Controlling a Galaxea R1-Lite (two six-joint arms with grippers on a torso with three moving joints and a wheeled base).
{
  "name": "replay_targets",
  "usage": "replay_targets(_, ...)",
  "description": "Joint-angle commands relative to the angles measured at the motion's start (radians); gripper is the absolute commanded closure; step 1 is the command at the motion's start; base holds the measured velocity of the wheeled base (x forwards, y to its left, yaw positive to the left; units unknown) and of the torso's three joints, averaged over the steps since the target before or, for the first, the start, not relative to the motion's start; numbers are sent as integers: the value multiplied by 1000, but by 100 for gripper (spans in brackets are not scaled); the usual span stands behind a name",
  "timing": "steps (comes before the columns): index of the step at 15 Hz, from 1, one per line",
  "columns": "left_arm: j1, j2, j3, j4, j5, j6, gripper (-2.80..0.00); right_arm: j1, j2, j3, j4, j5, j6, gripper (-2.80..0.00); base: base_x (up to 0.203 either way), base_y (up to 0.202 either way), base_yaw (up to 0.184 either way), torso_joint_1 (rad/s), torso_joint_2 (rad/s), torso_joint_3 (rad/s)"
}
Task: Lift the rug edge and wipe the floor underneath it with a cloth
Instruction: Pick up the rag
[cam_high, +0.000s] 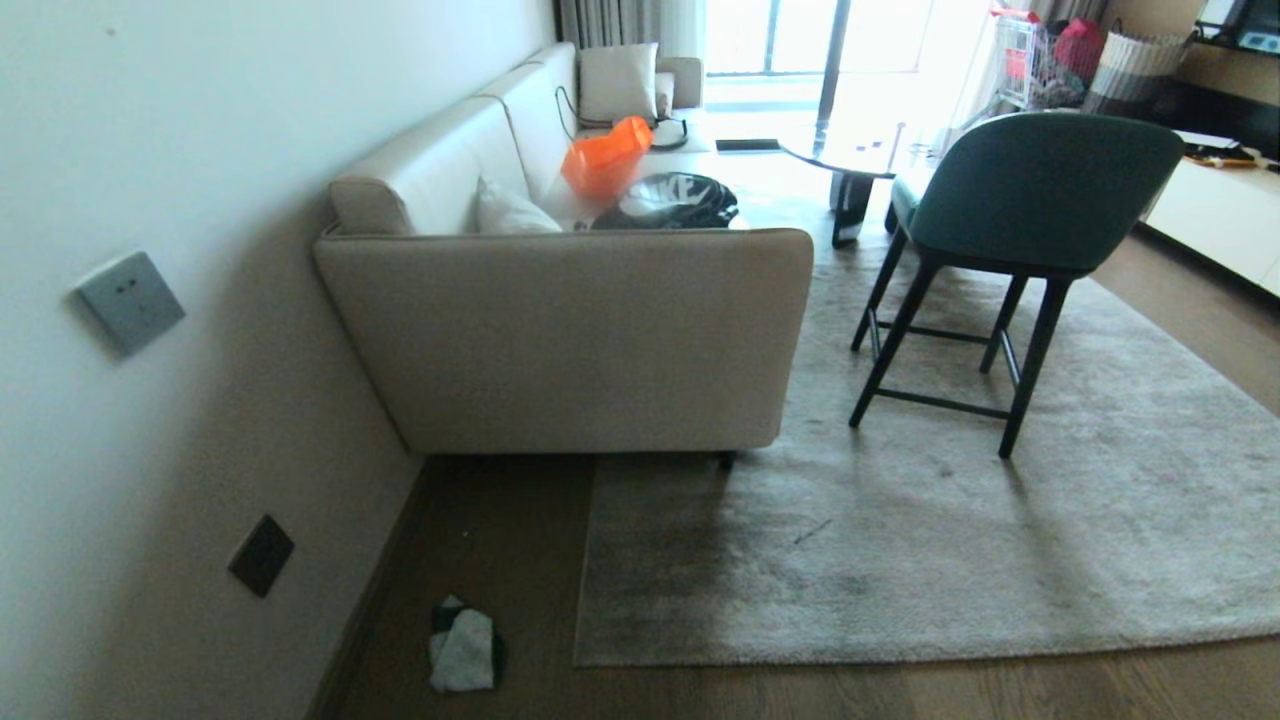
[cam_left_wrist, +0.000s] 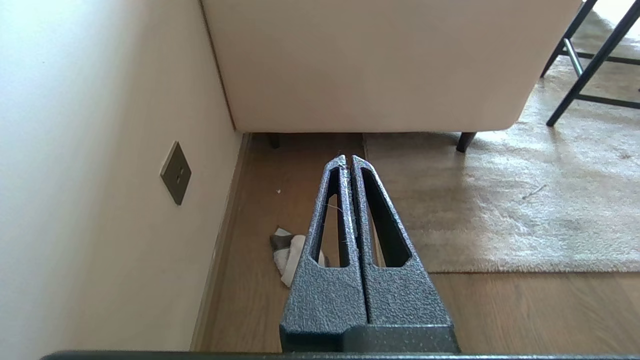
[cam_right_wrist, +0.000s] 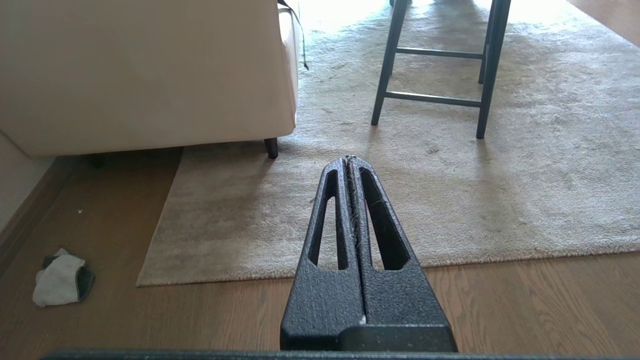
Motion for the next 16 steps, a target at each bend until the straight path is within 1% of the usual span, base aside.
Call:
replay_targets(1, 0, 0, 0, 0, 0, 0, 0, 0, 0, 0, 0, 0, 1, 0, 0, 0, 0, 0, 0, 0)
replay_targets(4, 0, 0, 0, 0, 0, 0, 0, 0, 0, 0, 0, 0, -1, 0, 0, 0, 0, 7, 14, 15)
replay_targets(8, 0, 0, 0, 0, 0, 0, 0, 0, 0, 0, 0, 0, -1, 0, 0, 0, 0, 12, 78, 89)
replay_targets(16, 0, 0, 0, -1, 0, 0, 0, 1, 0, 0, 0, -1, -1, 0, 0, 0, 0, 0, 2, 3)
